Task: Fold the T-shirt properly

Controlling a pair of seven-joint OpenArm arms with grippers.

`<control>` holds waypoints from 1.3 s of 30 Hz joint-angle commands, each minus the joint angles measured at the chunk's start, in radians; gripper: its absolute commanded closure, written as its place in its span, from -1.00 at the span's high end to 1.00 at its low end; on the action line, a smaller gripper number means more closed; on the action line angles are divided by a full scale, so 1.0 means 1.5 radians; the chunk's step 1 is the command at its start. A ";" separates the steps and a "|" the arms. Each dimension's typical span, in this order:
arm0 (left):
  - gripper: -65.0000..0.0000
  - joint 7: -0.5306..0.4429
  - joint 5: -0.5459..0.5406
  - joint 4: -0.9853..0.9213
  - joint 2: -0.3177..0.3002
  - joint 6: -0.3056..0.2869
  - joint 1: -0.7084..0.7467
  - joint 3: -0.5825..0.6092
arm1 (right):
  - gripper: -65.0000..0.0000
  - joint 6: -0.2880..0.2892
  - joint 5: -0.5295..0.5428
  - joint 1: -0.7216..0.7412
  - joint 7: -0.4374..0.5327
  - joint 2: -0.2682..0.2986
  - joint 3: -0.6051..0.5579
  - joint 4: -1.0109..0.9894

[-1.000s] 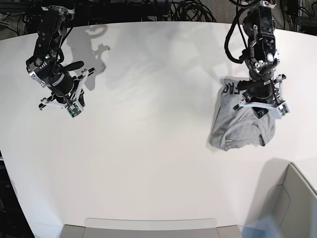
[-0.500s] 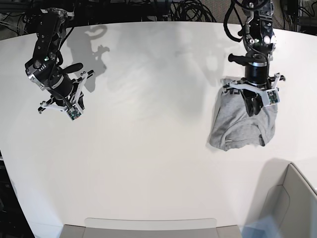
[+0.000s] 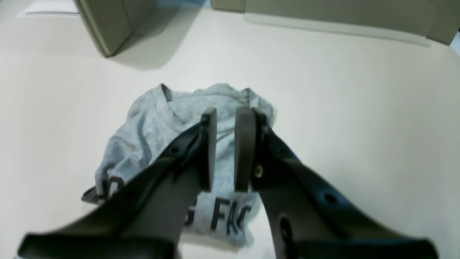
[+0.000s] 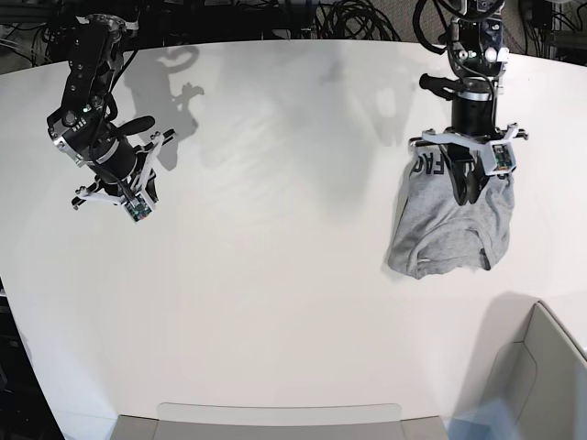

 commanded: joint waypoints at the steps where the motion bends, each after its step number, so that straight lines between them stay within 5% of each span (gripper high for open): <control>1: -0.71 -0.017 0.004 0.013 -0.005 -0.002 0.008 -0.003 | -1.00 0.007 0.008 0.006 0.013 0.008 0.005 0.012; 8: -0.71 -0.031 0.004 0.013 -0.005 -0.002 0.058 -0.004 | -1.00 0.007 0.008 -0.013 0.012 0.008 0.003 0.015; 17: -0.71 -0.245 0.004 0.013 -0.005 -0.003 0.246 -0.002 | -1.00 0.007 0.008 -0.106 0.013 0.004 -0.082 0.092; 33: -0.72 -0.256 0.005 0.001 -0.006 -0.004 0.454 0.002 | -1.00 0.007 0.012 -0.315 0.018 0.003 -0.091 0.099; 39: -0.72 -0.252 0.005 0.000 -0.061 -0.004 0.466 0.002 | -1.00 0.007 0.009 -0.455 0.179 -0.039 -0.085 0.099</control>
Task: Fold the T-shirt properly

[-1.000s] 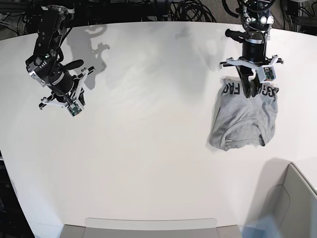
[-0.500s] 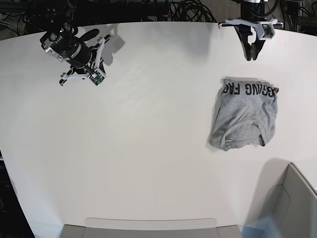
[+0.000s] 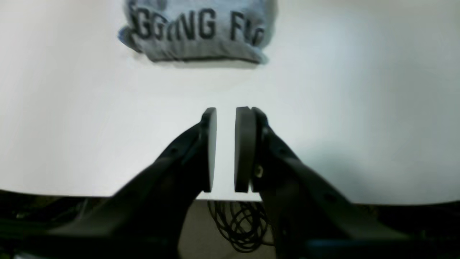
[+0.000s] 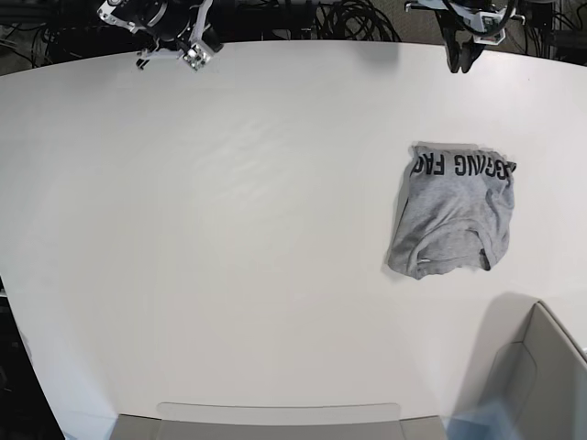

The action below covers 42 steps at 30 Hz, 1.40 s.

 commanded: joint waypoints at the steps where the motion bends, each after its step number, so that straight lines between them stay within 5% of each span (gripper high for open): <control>1: -0.72 -0.015 0.004 0.009 -0.001 -0.001 0.022 -0.001 | -1.00 0.007 0.011 -0.027 0.043 -0.005 0.003 0.013; 8: -0.72 -0.015 0.004 0.009 0.001 -0.001 0.025 -0.001 | -1.00 0.007 0.017 -0.092 0.080 -0.012 0.083 0.011; 15: -0.72 -0.014 0.002 0.004 0.044 0.001 0.026 0.014 | -1.00 0.007 0.017 -0.123 0.073 0.088 0.045 0.007; 24: -0.75 -0.022 0.001 -0.077 0.068 0.003 0.032 0.047 | -1.00 0.007 0.017 -0.123 0.079 0.143 0.016 -0.113; 31: -1.00 -0.022 0.002 -0.173 0.095 0.001 0.029 0.047 | -1.00 0.007 0.017 -0.117 0.081 0.150 0.016 -0.182; 37: -1.00 -0.022 0.002 -0.299 0.103 0.001 -0.023 0.048 | -1.00 0.007 0.010 -0.071 0.215 0.148 0.016 -0.348; 42: -1.00 -0.022 0.001 -0.414 0.114 0.001 -0.087 0.048 | -1.00 0.007 0.009 -0.017 0.234 0.147 0.016 -0.450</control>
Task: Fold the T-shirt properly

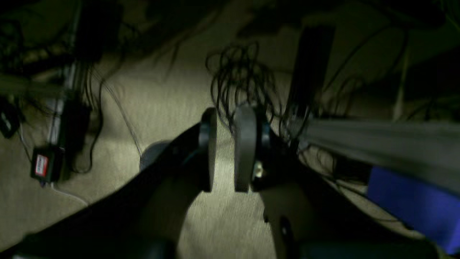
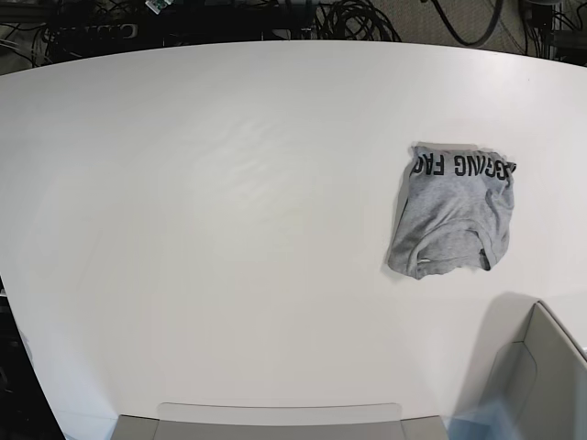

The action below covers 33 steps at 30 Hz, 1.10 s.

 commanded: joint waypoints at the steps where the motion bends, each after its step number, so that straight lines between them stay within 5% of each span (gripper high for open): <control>1: -1.00 -0.011 0.005 -0.019 0.012 0.002 0.000 -0.002 | -1.00 0.008 0.008 0.006 0.009 0.008 0.003 -0.019; 6: -1.00 -0.011 0.005 -0.176 0.020 0.001 -0.094 0.001 | -1.00 0.008 -0.064 0.084 0.017 -0.005 0.003 -0.120; 9: -1.00 -0.015 0.005 -0.280 0.019 0.001 -0.156 0.047 | -1.00 0.008 -0.093 0.122 0.098 -0.014 0.008 -0.211; 18: -1.00 -0.201 0.003 -0.765 0.060 0.000 -0.372 0.101 | -1.00 0.008 -0.121 0.317 0.254 0.023 0.009 -0.620; 22: -1.00 -0.237 0.001 -0.915 0.071 -0.092 -0.468 0.066 | -1.00 0.008 -0.120 0.398 0.348 0.052 0.006 -0.800; 27: -0.96 -0.175 0.003 -0.915 0.051 -0.203 -0.525 -0.081 | -1.00 -0.142 -0.148 0.445 0.375 0.057 0.002 -0.873; 33: -0.72 -0.142 0.003 -0.915 0.039 -0.217 -0.528 -0.101 | -1.00 -0.335 -0.198 0.449 0.378 0.045 0.004 -0.873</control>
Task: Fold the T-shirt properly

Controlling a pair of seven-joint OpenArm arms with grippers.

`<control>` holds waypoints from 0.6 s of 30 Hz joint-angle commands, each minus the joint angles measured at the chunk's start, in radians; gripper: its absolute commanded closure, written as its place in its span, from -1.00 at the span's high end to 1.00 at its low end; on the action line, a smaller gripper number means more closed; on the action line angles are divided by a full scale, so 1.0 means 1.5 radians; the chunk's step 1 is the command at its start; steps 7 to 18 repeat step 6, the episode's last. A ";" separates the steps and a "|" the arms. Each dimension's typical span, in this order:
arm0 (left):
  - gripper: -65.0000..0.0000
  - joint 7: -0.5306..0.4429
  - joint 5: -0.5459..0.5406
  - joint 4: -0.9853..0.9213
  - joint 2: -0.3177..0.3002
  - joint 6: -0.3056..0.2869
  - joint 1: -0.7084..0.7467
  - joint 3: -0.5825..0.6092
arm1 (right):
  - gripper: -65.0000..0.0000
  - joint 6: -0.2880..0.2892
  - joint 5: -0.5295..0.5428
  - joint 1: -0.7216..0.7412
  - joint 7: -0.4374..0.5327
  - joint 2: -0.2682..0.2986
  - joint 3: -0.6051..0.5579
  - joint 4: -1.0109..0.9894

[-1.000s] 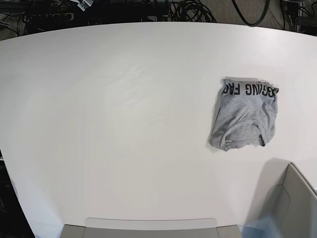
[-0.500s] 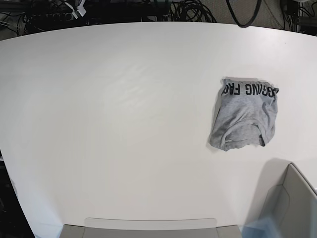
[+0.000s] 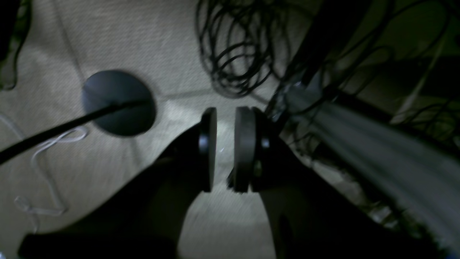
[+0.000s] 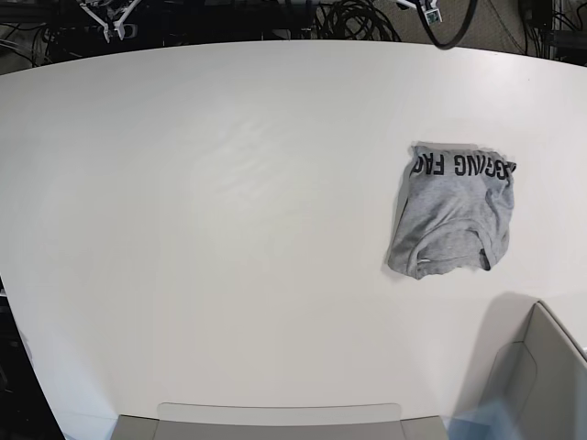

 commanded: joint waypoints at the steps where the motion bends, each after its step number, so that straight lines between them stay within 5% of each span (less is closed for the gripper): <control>1: -0.71 -0.005 0.002 -0.001 0.003 -0.005 0.003 0.002 | -1.00 -0.019 -0.006 -0.001 0.006 0.000 0.001 0.000; 5: -0.71 -0.005 0.002 -0.001 0.006 -0.005 0.002 0.001 | -1.00 -0.057 -0.012 0.009 0.003 -0.008 0.001 -0.003; 18: -0.71 -0.005 0.002 -0.001 0.006 -0.005 0.001 0.000 | -1.00 -0.057 -0.012 0.009 0.003 -0.009 0.001 -0.003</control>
